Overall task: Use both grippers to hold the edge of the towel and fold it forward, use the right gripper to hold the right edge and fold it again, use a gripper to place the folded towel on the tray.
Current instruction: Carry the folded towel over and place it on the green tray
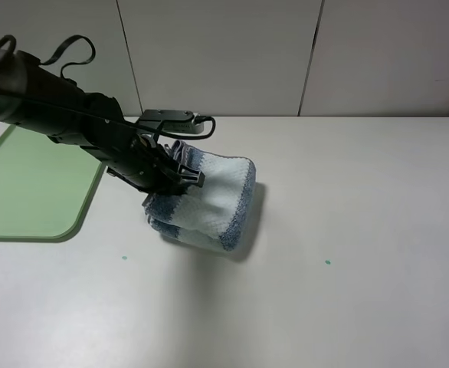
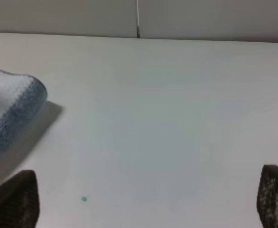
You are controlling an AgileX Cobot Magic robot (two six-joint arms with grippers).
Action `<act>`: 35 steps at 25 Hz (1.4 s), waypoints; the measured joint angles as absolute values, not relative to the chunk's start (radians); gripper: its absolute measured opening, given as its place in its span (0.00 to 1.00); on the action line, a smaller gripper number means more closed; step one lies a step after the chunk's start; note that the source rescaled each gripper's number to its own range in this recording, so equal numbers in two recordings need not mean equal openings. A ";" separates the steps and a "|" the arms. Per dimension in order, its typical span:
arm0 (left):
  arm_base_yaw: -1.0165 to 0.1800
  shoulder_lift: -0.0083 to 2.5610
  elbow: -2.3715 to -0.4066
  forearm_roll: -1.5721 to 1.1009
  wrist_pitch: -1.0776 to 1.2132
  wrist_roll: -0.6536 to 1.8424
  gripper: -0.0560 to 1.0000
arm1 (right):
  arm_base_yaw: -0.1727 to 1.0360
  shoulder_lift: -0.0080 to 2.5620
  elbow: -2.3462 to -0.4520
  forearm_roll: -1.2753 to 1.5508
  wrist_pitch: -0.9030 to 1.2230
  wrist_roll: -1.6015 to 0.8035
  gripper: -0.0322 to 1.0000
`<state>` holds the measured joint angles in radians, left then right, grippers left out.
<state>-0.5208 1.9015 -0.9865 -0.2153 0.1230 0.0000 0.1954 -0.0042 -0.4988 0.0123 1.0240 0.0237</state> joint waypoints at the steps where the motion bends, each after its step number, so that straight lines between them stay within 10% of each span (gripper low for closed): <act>1: -0.508 1.889 -0.987 -0.205 0.129 0.000 0.16 | 0.195 -0.004 -0.499 0.012 1.024 0.024 1.00; 35: -0.108 1.658 -0.986 0.016 0.361 0.056 0.16 | 0.195 -0.004 -0.499 0.012 1.024 0.024 1.00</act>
